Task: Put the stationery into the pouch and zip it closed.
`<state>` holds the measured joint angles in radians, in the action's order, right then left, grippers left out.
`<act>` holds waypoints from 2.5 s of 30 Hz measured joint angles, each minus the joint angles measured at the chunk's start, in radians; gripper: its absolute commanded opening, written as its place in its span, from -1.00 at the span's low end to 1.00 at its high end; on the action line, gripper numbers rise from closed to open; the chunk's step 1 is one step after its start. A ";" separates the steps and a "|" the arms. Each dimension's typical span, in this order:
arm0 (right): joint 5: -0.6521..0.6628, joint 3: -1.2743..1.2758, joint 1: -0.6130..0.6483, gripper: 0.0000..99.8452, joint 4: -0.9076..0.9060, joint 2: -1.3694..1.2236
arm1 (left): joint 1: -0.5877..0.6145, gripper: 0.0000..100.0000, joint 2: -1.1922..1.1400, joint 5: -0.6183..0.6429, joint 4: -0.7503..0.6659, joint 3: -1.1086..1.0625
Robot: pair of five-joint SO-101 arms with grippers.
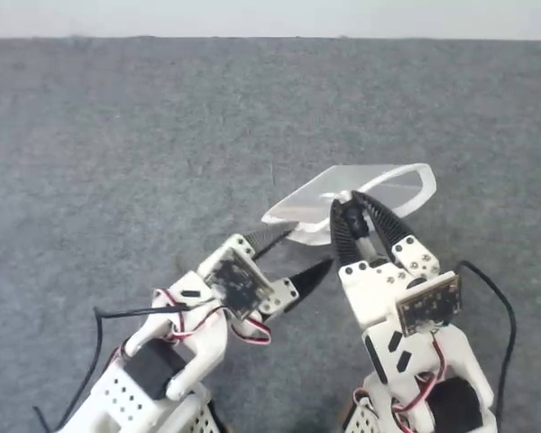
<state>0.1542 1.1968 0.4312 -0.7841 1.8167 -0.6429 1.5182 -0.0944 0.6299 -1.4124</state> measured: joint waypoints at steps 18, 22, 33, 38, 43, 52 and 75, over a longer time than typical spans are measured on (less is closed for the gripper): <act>0.021 -0.002 0.049 -0.99 -0.043 0.002 | -0.031 -0.90 0.000 0.000 -0.341 -0.181; 0.021 -0.002 0.055 -0.99 -0.043 0.002 | -0.046 -0.98 -0.002 0.000 -0.365 -0.193; 0.023 -0.002 -0.091 -0.99 0.048 -0.014 | -0.044 -0.98 0.008 -0.002 -0.293 -0.172; 0.025 0.000 -0.098 -0.99 0.054 -0.017 | -0.044 -0.98 0.009 -0.002 -0.138 -0.094; 0.025 0.000 -0.101 -0.99 0.075 -0.017 | -0.006 -0.98 0.009 -0.023 -0.061 -0.044; -0.034 0.000 -0.190 -0.99 0.203 -0.189 | 0.058 -0.98 0.009 -0.023 -0.044 -0.026; -0.135 0.026 -0.342 -0.99 0.384 -0.256 | 0.066 -0.98 0.009 -0.023 -0.035 -0.020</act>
<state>0.0192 1.2229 0.0890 -0.4005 1.5604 -0.5769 1.5275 -0.1174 0.5946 -1.4323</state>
